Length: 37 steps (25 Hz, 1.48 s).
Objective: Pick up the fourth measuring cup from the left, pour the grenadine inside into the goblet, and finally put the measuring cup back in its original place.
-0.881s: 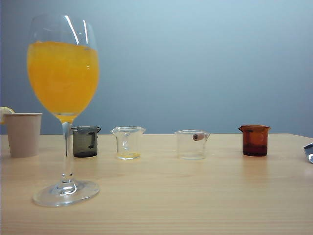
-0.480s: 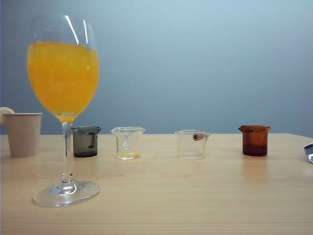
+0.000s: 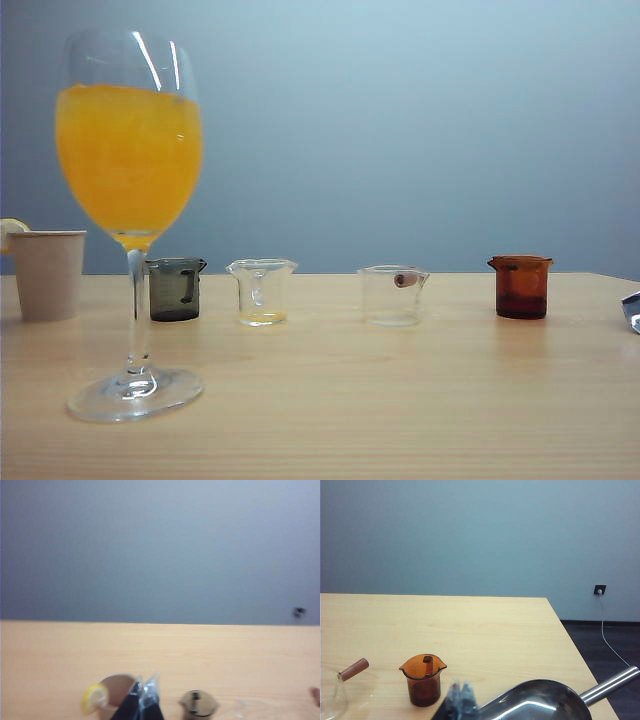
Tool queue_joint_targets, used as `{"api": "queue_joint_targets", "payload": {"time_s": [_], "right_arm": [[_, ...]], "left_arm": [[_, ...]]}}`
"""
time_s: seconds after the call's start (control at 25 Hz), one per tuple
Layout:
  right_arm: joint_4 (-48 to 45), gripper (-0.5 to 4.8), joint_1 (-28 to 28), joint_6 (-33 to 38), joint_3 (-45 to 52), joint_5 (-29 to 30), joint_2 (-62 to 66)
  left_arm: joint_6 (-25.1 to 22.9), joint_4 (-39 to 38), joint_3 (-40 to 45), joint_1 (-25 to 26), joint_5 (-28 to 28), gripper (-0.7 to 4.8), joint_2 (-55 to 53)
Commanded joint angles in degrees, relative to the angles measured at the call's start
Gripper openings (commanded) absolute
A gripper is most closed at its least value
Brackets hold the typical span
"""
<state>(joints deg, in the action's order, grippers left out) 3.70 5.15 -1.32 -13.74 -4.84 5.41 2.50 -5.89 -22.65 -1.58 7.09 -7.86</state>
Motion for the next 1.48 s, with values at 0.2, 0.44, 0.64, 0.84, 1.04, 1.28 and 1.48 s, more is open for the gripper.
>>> {"api": "queue_joint_targets", "payload": {"time_s": [0.2, 0.44, 0.64, 0.84, 1.04, 1.28, 1.48], "right_arm": [[-3.4, -0.05, 0.1, 0.0, -5.5, 0.1, 9.4], [-7.8, -0.05, 0.4, 0.0, -7.8, 1.5, 17.6], [-8.7, -0.05, 0.4, 0.0, -10.3, 2.0, 23.6], [-11.4, -0.05, 0.4, 0.1, -11.2, 5.0, 29.6], [-15.6, -0.05, 2.2, 4.5, -11.2, 4.8, 34.9], [-25.9, -0.05, 8.7, 1.4, -9.6, 1.4, 44.8], [-36.8, -0.05, 10.3, 1.5, -6.7, 0.9, 56.8]], "left_arm": [[-1.0, -8.3, -15.2, 0.0, 6.0, -0.04, -11.5], [-0.3, -12.1, -21.5, -0.2, 9.8, -0.04, -17.7], [-0.3, -12.0, -21.7, -4.6, 8.6, -0.04, -18.9], [-0.1, -12.0, -21.7, -14.7, 1.3, -0.04, -21.1], [-0.1, -10.5, -21.8, -25.9, -8.7, -0.04, -24.5], [-0.1, -11.3, -27.2, -34.8, -15.0, -0.04, -31.7], [-0.1, -10.9, -28.5, -35.0, -15.0, -0.04, -32.9]]}}
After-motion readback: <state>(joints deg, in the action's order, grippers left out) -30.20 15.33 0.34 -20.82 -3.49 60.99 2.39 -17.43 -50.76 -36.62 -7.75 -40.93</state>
